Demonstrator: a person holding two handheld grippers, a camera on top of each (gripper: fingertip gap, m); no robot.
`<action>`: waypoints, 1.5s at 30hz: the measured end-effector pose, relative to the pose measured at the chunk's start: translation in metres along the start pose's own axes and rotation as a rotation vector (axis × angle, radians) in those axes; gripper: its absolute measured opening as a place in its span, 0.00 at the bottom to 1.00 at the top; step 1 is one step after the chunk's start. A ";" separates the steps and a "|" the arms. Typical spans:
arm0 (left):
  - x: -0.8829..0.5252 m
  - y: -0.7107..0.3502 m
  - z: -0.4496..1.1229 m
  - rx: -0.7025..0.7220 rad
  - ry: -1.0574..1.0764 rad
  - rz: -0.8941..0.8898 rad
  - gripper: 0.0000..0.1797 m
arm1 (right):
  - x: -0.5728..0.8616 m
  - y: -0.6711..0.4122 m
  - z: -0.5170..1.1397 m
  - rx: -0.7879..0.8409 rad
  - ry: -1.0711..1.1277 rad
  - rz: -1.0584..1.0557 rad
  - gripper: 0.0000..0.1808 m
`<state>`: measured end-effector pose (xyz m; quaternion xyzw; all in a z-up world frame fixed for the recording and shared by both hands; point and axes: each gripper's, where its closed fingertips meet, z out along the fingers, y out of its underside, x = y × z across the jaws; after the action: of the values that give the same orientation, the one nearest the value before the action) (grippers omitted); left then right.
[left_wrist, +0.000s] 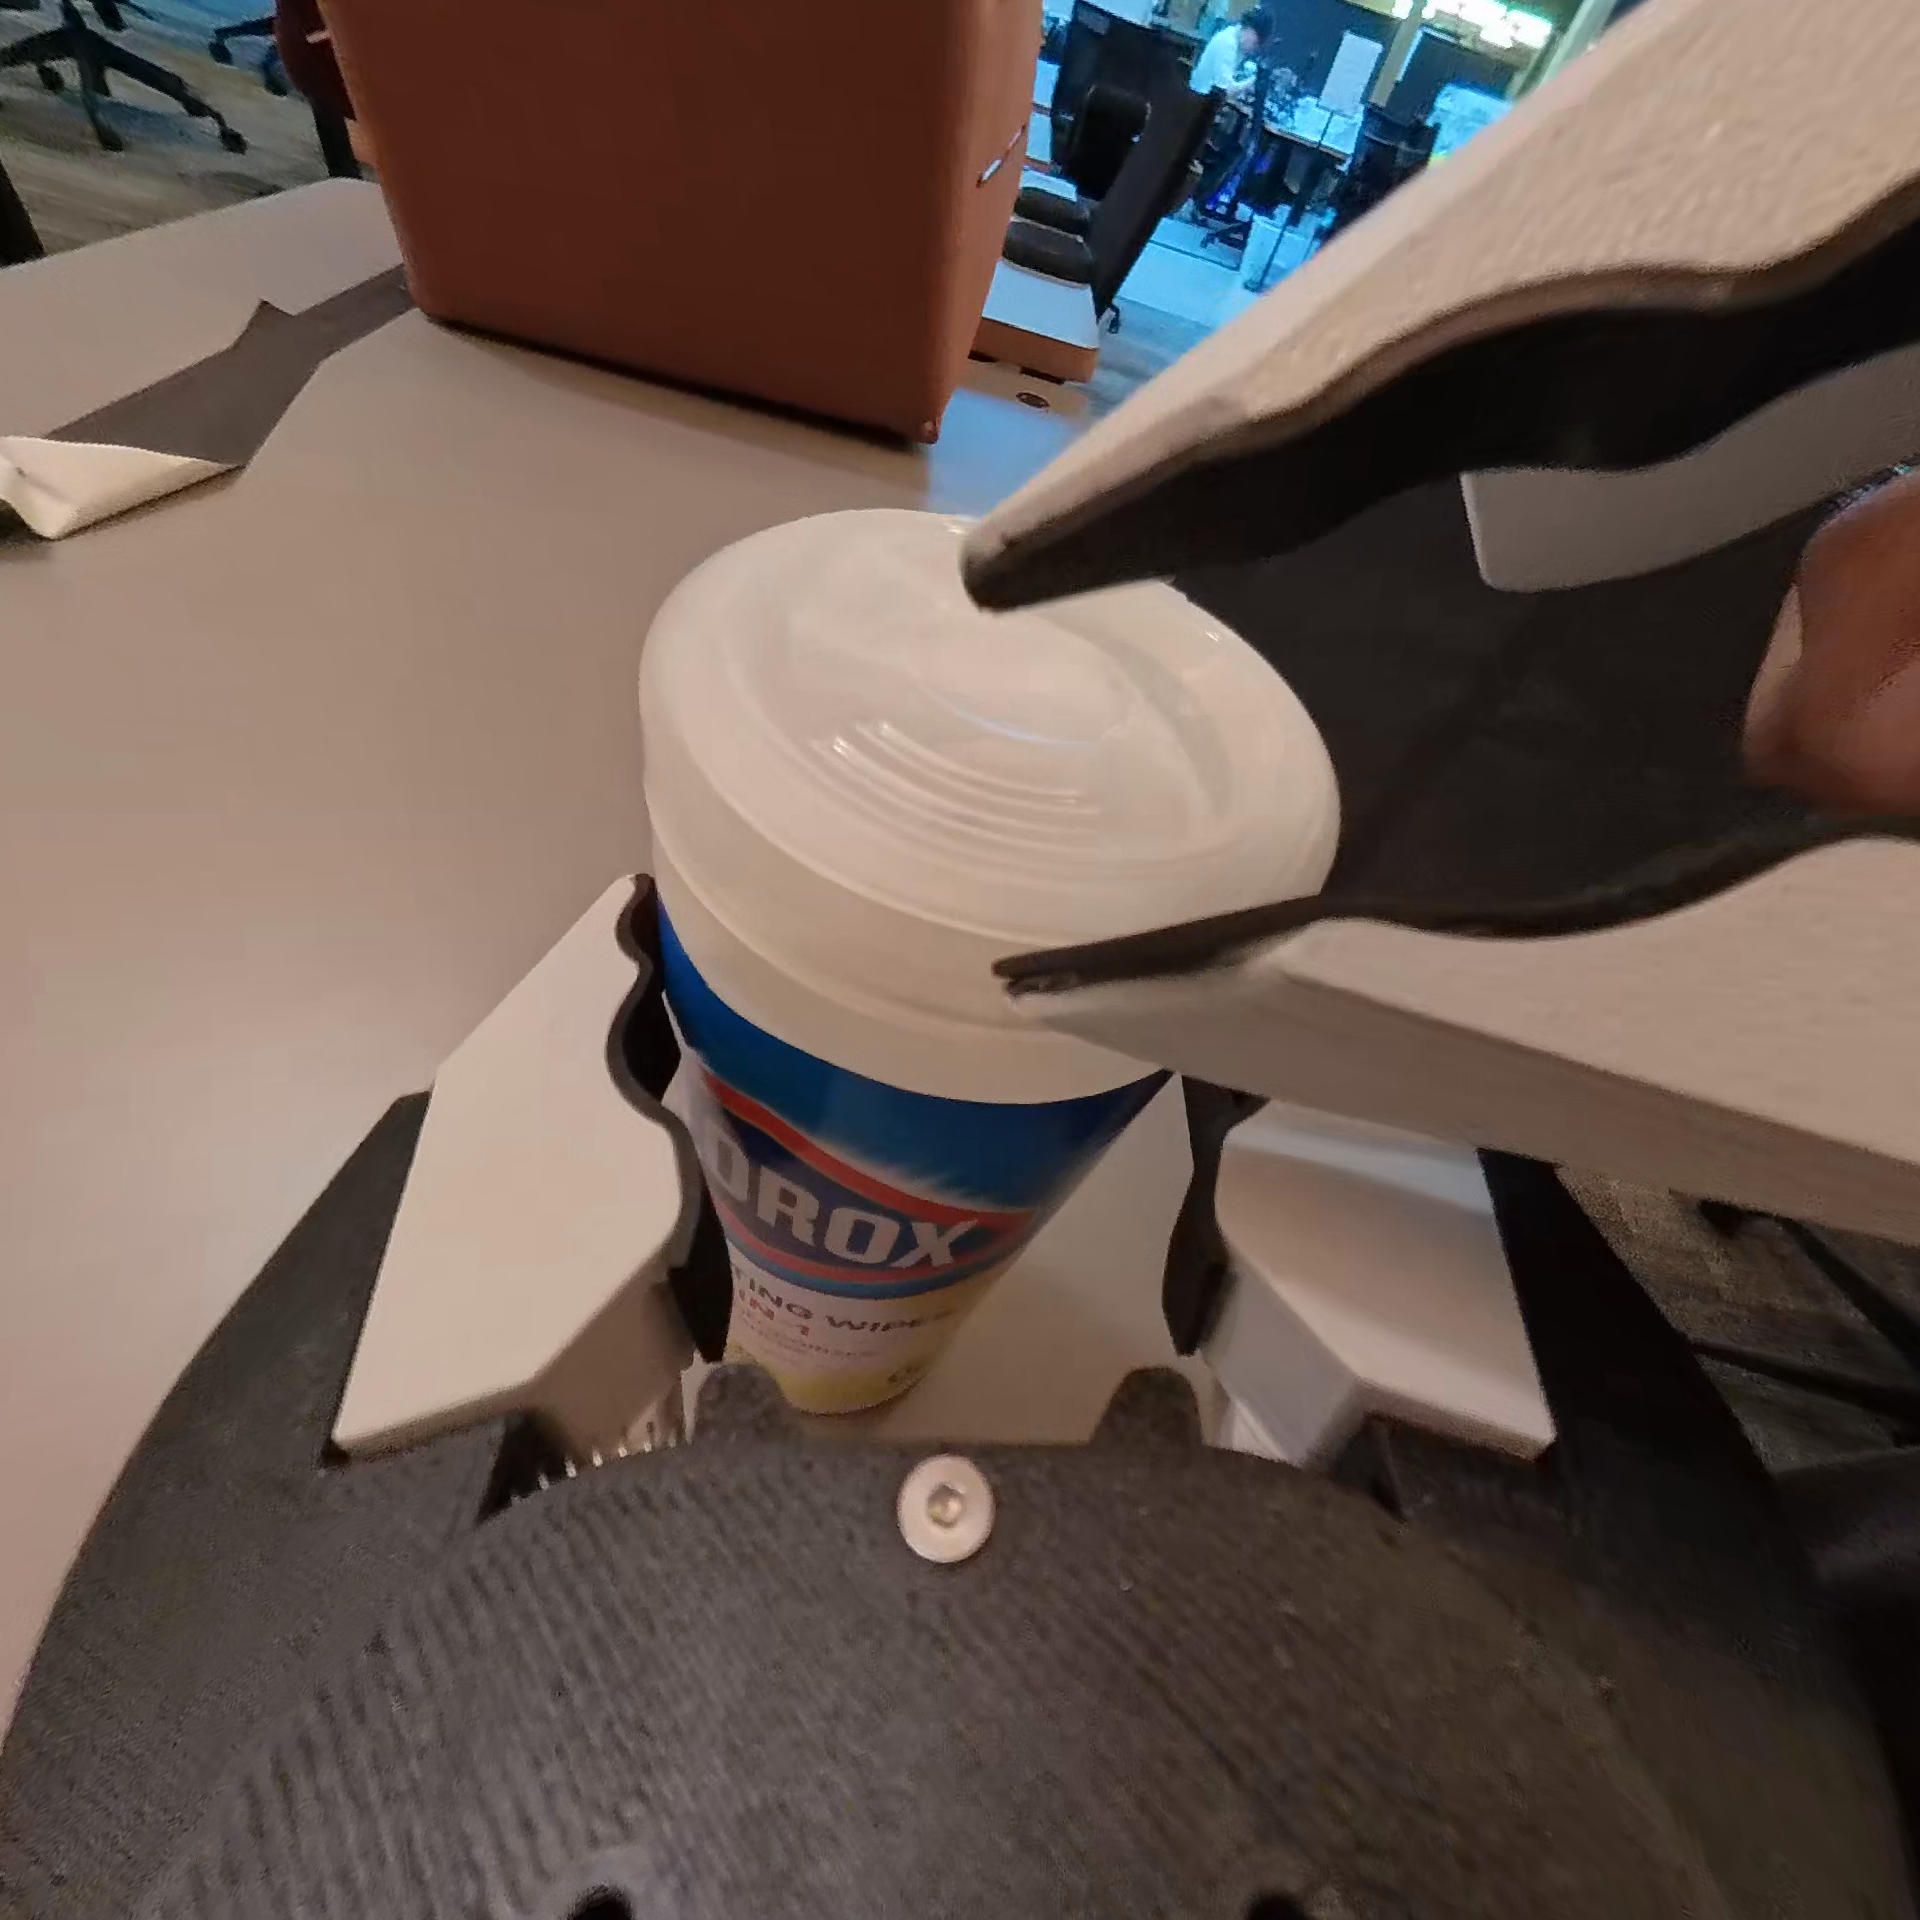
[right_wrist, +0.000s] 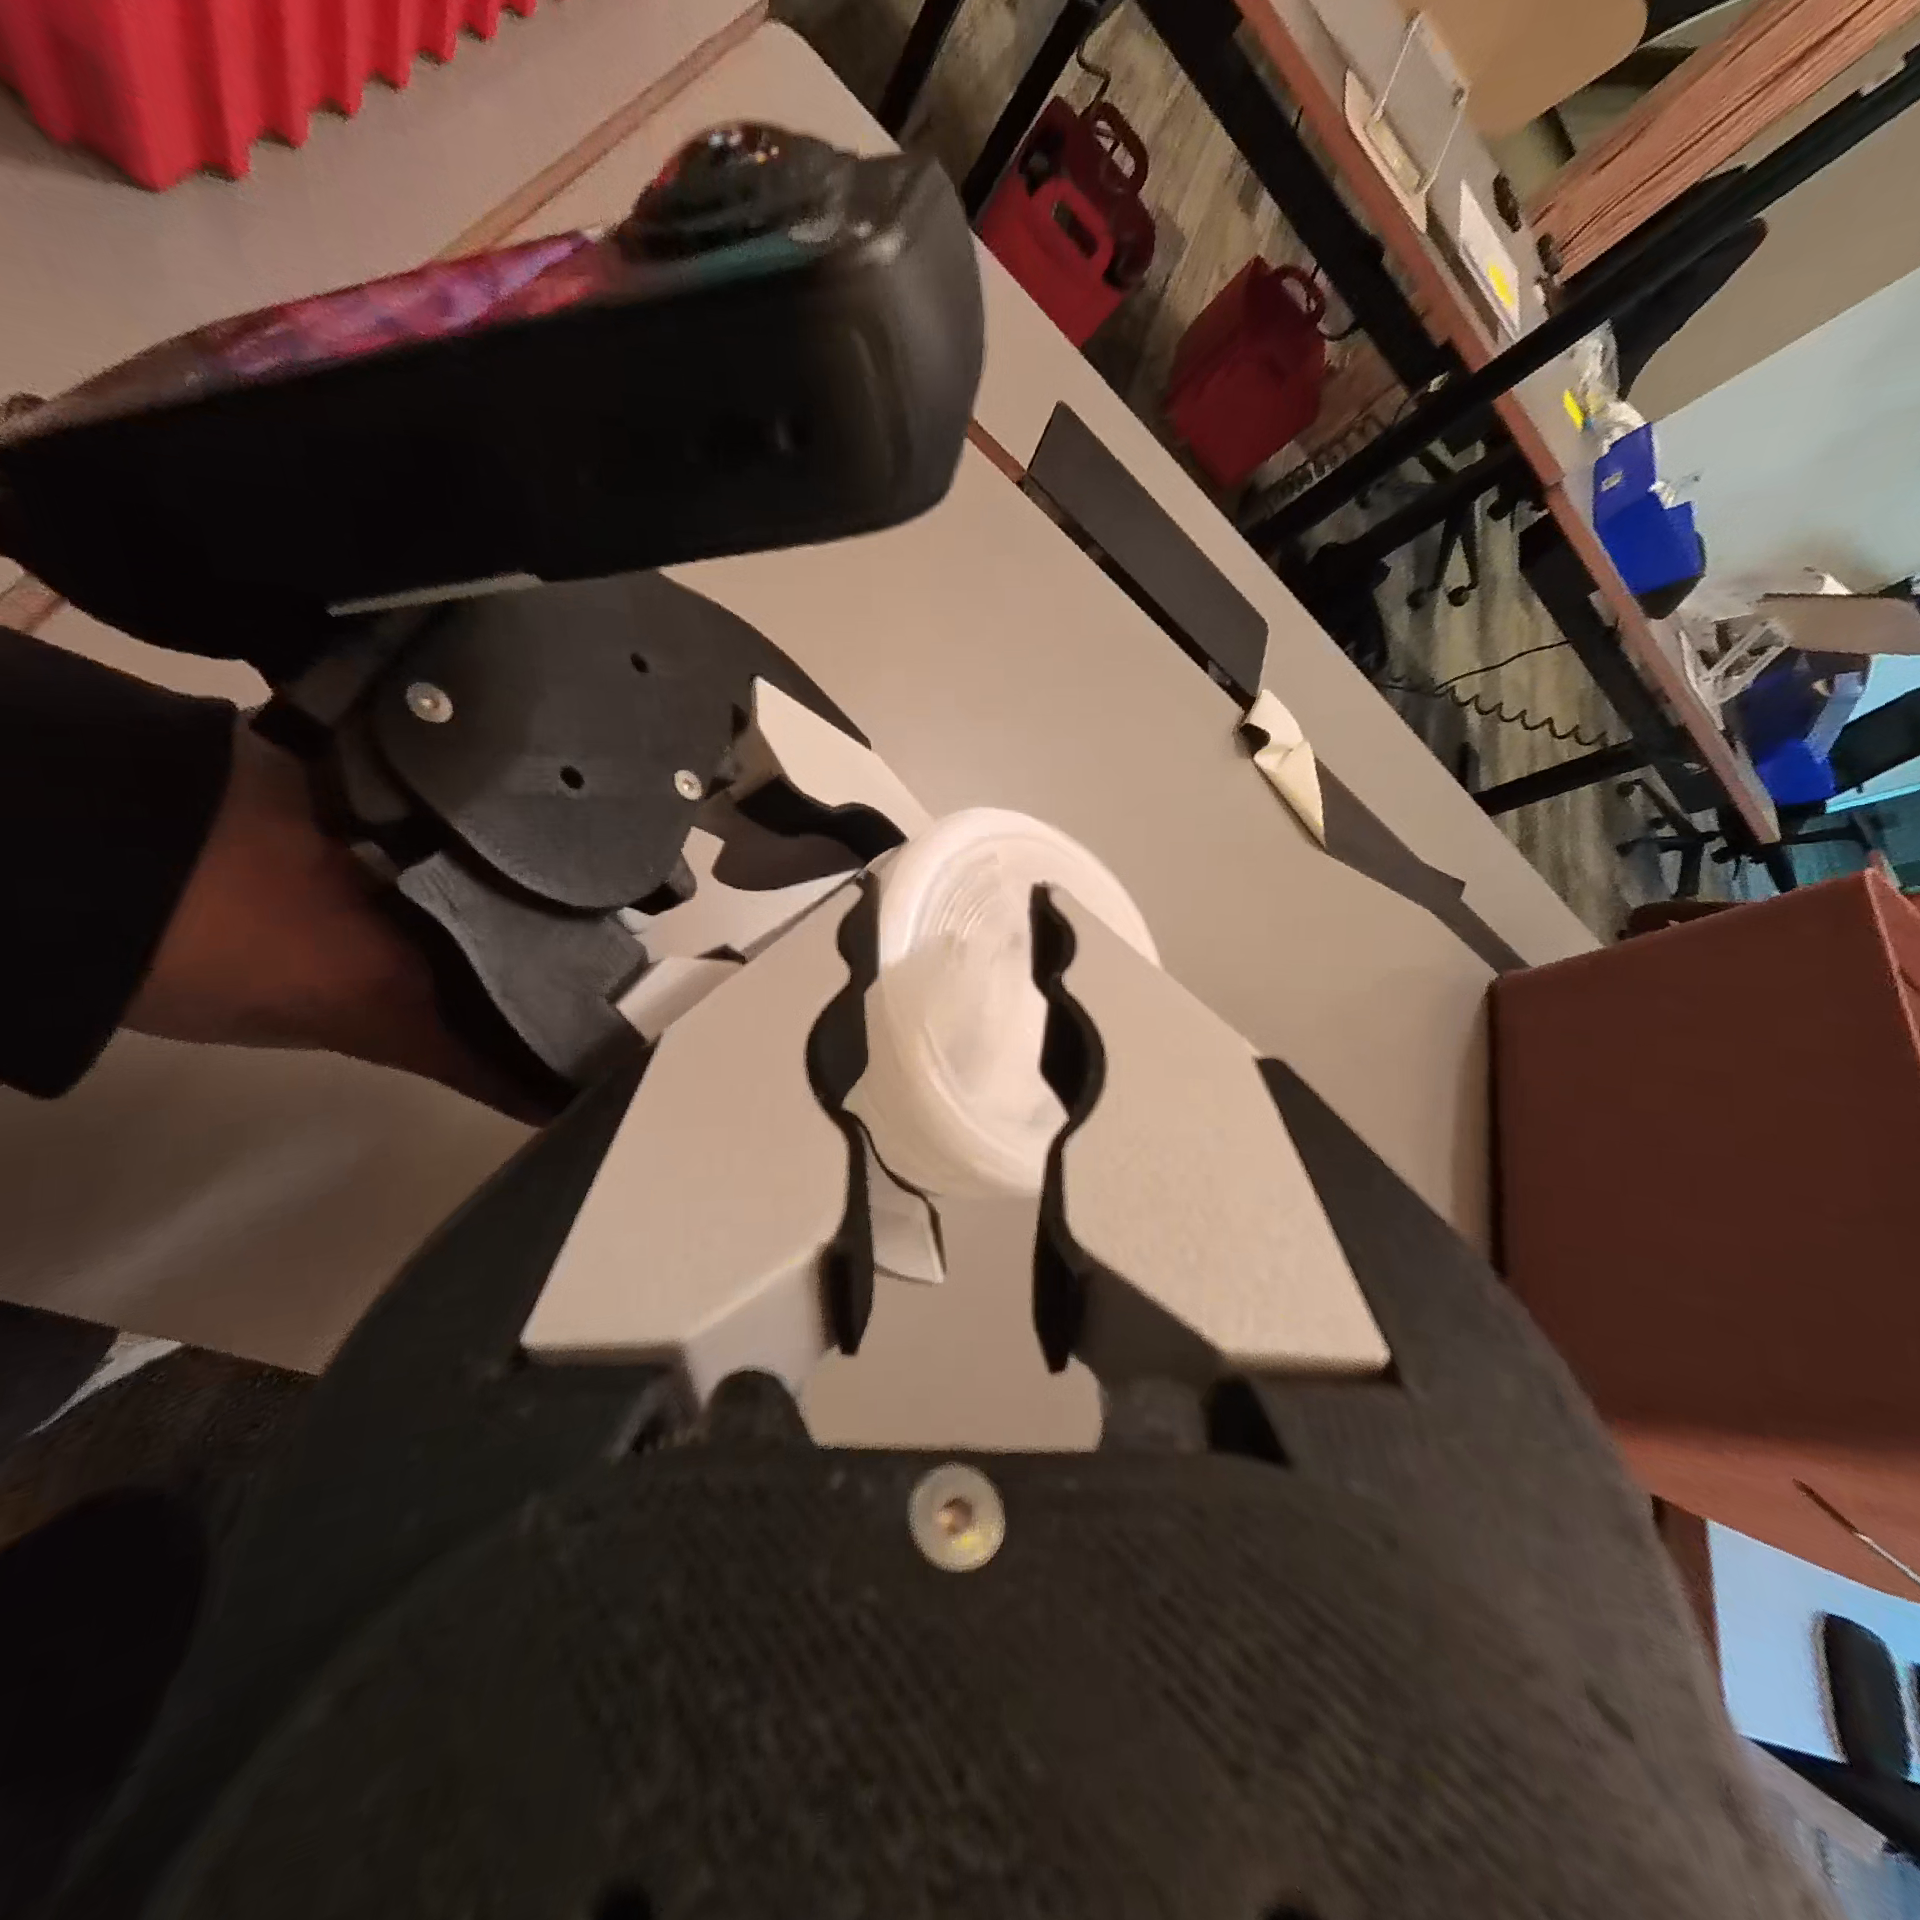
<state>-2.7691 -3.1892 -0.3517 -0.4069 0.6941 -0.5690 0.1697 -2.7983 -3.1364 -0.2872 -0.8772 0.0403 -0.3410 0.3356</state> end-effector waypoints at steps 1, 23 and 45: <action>-0.001 -0.001 0.001 0.001 -0.007 -0.003 0.60 | -0.001 0.000 0.000 -0.008 -0.001 -0.020 0.13; -0.002 0.001 0.003 0.006 -0.061 0.007 0.59 | 0.099 0.011 -0.043 0.117 0.178 0.701 0.00; -0.003 0.002 0.004 -0.002 -0.067 0.011 0.59 | 0.083 0.001 -0.044 0.142 0.070 0.700 0.00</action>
<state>-2.7651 -3.1893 -0.3551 -0.4220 0.6908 -0.5535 0.1957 -2.7622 -3.1866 -0.2171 -0.7725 0.3261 -0.2374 0.4904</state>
